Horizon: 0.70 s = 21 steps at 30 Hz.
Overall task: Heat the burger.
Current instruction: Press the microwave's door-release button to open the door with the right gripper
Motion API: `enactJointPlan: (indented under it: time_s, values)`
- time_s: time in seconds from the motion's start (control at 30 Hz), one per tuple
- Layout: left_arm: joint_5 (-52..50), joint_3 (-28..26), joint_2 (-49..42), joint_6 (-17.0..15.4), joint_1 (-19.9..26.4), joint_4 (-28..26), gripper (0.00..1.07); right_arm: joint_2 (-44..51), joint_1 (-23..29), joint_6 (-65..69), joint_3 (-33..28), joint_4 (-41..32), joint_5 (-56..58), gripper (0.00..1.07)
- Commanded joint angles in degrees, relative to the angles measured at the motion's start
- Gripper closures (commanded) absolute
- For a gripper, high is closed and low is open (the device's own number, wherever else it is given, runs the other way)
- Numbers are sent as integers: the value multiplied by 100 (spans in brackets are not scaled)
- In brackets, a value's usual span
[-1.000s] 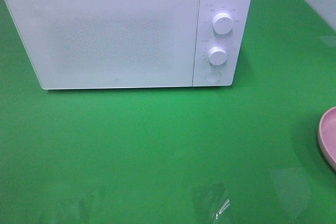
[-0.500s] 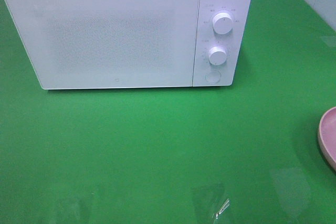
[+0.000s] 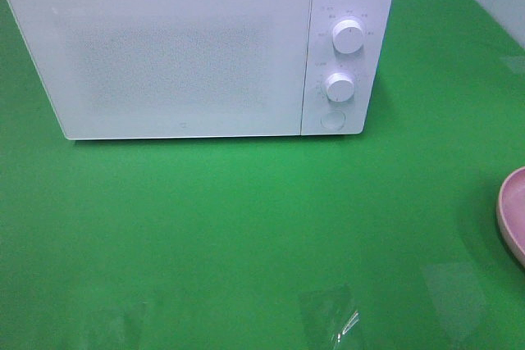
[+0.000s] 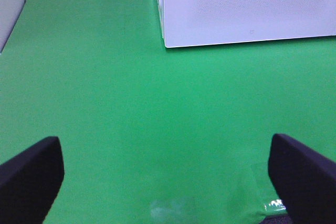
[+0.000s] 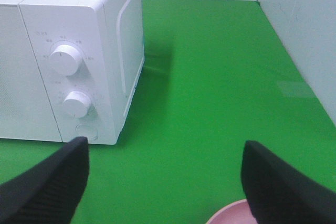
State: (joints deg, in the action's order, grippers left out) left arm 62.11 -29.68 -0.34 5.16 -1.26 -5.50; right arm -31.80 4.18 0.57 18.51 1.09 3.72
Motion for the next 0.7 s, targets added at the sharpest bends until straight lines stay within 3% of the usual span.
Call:
enactJointPlan:
  time_s: [0.03, 0.7]
  values:
    - [-86, 11, -132, 6, 11, -34, 9, -516, -6, 40, -6, 11, -682, 32]
    - [-86, 11, -132, 6, 11, -34, 9, -2842, 80, 29, -6, -74, -3610, 32]
